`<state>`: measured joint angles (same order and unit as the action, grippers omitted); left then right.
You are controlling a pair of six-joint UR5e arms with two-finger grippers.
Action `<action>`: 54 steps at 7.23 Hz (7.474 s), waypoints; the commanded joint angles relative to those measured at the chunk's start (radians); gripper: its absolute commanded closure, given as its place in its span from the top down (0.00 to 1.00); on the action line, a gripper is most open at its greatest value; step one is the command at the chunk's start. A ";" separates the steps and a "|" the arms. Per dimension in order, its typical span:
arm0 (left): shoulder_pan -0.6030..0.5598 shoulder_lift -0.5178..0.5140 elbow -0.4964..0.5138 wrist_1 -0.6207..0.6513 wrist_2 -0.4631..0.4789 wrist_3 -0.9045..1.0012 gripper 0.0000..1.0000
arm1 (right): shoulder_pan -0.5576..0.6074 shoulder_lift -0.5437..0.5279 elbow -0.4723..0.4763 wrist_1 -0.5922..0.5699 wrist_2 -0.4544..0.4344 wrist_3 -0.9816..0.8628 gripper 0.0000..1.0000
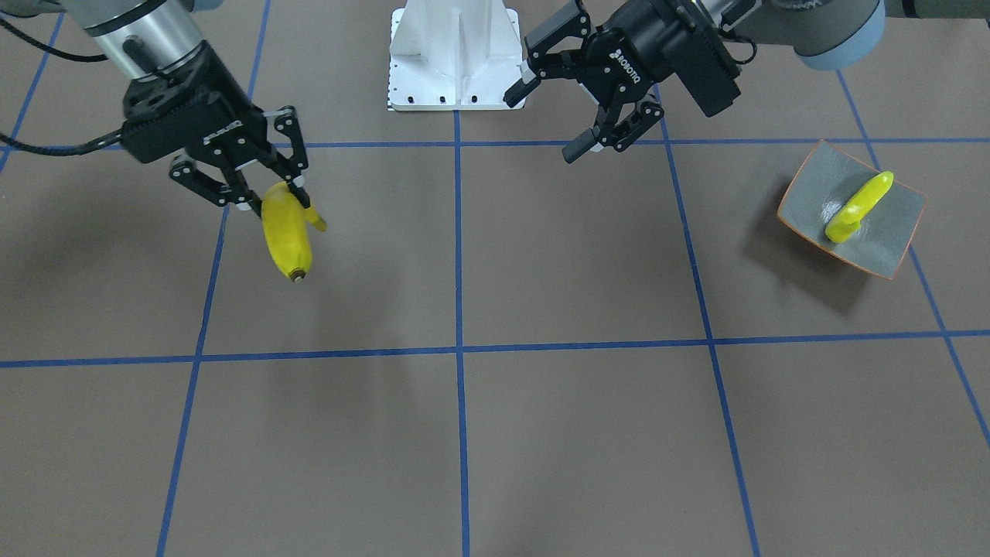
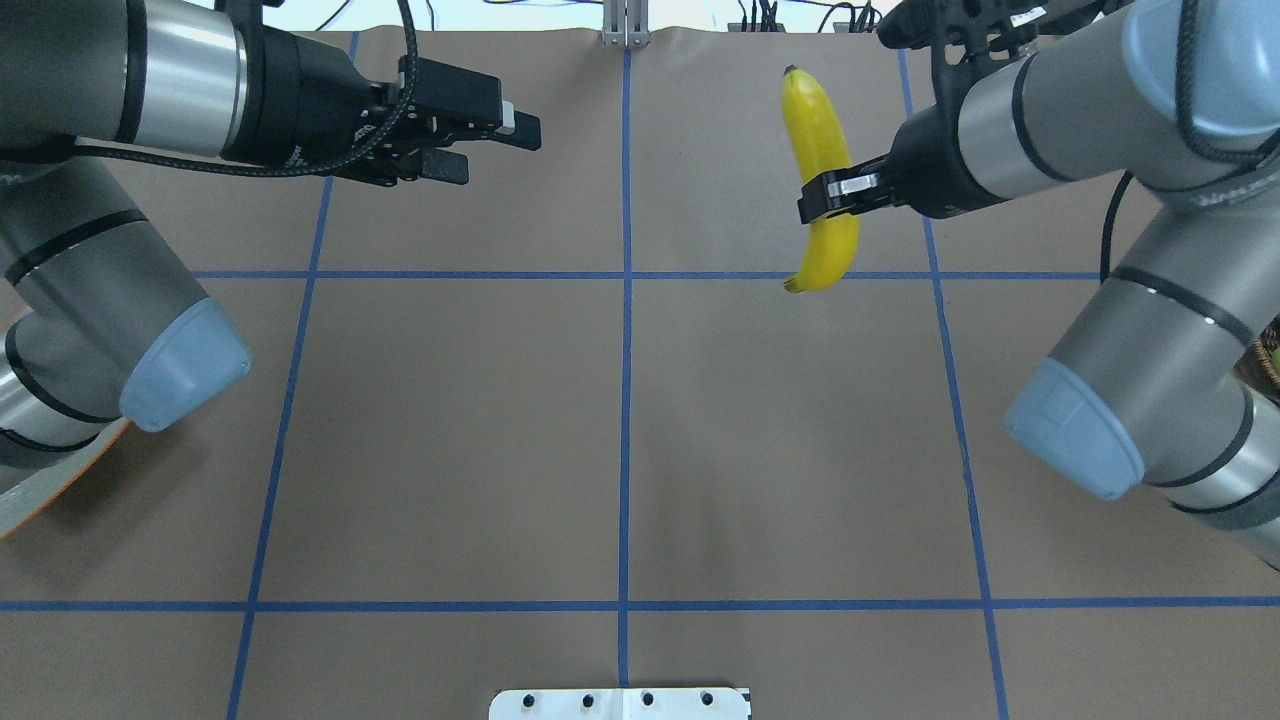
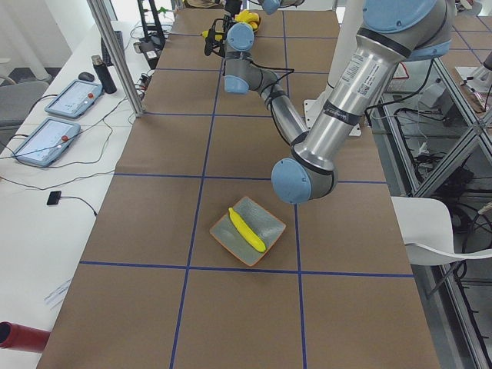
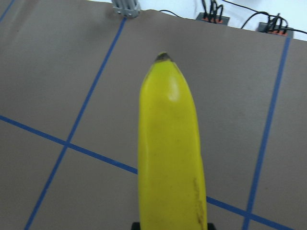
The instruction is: Transfer all bananas from basket to plate
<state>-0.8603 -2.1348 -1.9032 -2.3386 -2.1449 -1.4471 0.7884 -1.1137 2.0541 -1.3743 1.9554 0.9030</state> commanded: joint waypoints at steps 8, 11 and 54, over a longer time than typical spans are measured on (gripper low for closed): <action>0.090 -0.027 0.070 -0.142 0.125 -0.194 1.00 | -0.379 0.137 0.015 0.139 -0.449 0.175 0.00; 0.101 -0.024 0.081 -0.143 0.131 -0.194 0.98 | -0.383 0.138 0.031 0.141 -0.452 0.175 0.00; -0.014 0.906 -0.031 0.071 0.321 0.507 0.39 | 0.690 -0.311 -0.512 0.024 0.260 -1.161 1.00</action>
<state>-0.8834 -1.2249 -1.9354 -2.2668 -1.8245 -0.9390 1.4788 -1.4251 1.5421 -1.3499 2.2151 -0.2577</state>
